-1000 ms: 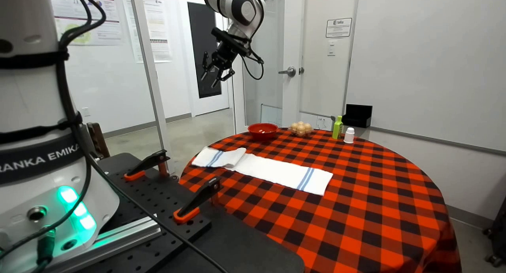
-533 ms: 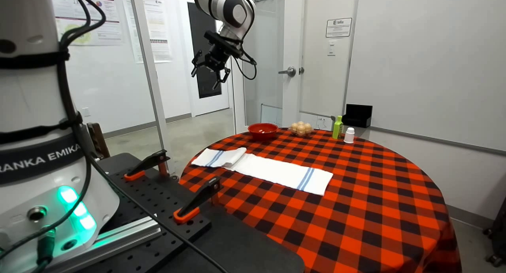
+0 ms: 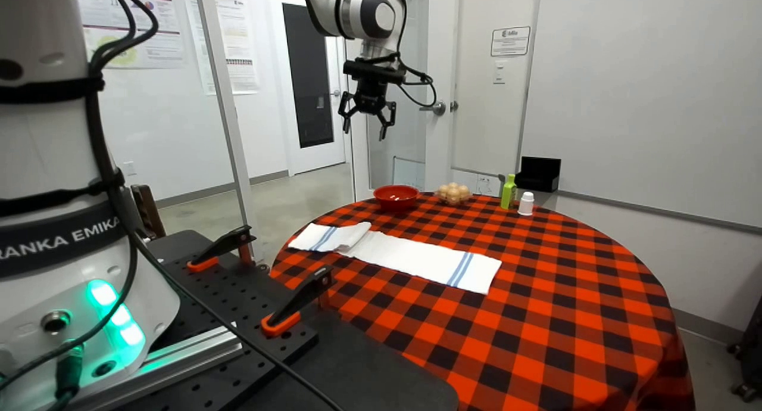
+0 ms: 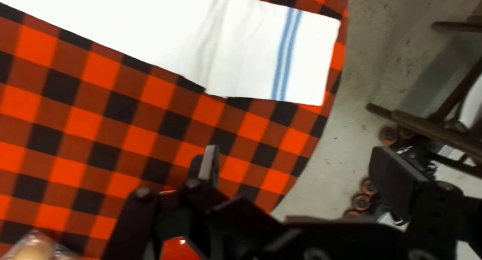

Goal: Straighten the towel

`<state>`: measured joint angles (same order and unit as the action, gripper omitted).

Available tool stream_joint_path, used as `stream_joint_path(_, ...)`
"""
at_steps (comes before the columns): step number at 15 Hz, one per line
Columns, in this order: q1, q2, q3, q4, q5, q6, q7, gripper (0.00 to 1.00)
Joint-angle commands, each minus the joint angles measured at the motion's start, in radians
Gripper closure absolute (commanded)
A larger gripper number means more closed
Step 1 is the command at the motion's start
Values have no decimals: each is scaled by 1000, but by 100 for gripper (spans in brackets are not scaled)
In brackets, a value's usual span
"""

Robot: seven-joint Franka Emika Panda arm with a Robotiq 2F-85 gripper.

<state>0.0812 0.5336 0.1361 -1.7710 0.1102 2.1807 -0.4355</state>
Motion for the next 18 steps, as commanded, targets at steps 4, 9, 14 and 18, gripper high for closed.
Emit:
stream_joint_path(4, -77, -37, -167, -173, -186, 248, 162, 0)
stream_joint_path(9, -130, 14, -257, -201, -306, 297, 237, 0)
stream_joint_path(14, -205, 110, -240, -179, -277, 314, 200, 0)
stream_joint_path(18, -236, 213, -242, -139, -280, 356, 193, 0)
